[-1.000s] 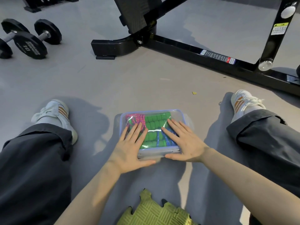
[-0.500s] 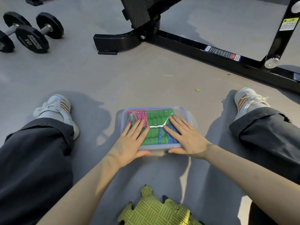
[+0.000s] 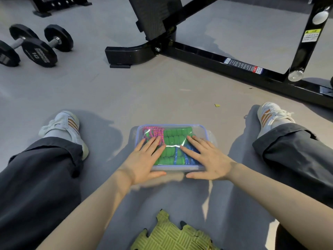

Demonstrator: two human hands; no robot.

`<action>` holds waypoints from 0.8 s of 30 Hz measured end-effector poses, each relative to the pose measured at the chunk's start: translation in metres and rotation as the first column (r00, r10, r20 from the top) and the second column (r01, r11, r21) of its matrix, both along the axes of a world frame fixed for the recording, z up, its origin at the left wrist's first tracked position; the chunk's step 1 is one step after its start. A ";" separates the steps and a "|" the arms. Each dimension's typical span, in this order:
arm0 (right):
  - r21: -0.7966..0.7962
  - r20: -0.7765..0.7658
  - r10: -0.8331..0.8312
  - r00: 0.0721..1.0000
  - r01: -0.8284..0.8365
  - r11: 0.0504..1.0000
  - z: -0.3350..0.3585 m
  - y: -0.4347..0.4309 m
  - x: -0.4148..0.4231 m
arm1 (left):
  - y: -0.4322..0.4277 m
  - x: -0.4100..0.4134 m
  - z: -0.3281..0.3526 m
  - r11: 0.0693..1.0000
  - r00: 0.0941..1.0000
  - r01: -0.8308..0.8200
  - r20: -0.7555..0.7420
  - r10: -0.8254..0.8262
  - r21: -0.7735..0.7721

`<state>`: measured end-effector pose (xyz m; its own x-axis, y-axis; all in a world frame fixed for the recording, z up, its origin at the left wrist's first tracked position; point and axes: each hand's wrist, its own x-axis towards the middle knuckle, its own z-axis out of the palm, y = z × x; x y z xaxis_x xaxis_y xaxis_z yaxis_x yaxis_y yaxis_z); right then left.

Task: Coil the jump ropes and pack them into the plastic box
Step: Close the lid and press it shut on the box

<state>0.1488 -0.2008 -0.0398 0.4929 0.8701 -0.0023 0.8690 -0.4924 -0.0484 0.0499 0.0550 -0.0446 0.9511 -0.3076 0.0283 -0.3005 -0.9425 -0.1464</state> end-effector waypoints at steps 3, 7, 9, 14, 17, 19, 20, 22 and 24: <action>0.044 0.050 0.040 0.998 -0.043 0.998 -0.003 -0.005 0.003 | 0.008 0.002 -0.006 0.999 0.999 0.043 0.002 -0.043 0.021; 0.108 0.099 0.019 0.995 -0.030 0.994 -0.018 -0.003 0.000 | 0.009 0.005 -0.017 0.998 0.998 0.046 0.054 -0.043 -0.044; 0.089 0.094 -0.011 0.995 0.003 0.996 -0.020 -0.002 -0.001 | 0.009 0.007 -0.013 0.999 0.999 0.024 0.049 -0.022 -0.036; 0.081 0.054 -0.201 0.978 0.196 0.977 -0.010 0.007 -0.018 | 0.004 0.022 0.012 0.991 0.997 -0.064 -0.023 0.067 0.116; 0.105 -0.007 -0.397 0.918 0.395 0.912 -0.008 0.027 -0.052 | -0.020 0.029 0.050 0.967 0.984 -0.161 -0.037 0.172 0.199; 0.068 -0.092 -0.516 0.852 0.522 0.850 -0.006 0.050 -0.079 | -0.042 0.029 0.064 0.945 0.943 -0.245 -0.172 0.284 0.217; 0.062 -0.120 -0.557 0.822 0.567 0.822 -0.002 0.058 -0.088 | -0.051 0.028 0.064 0.935 0.920 -0.306 -0.199 0.339 0.179; 0.142 -0.191 -0.568 0.800 0.595 0.791 0.013 0.060 -0.090 | -0.063 0.021 0.056 0.899 0.875 -0.436 -0.220 0.431 0.029; 0.228 -0.294 -0.518 0.803 0.586 0.778 0.024 0.049 -0.073 | -0.070 0.012 0.045 0.843 0.841 -0.523 -0.234 0.488 -0.123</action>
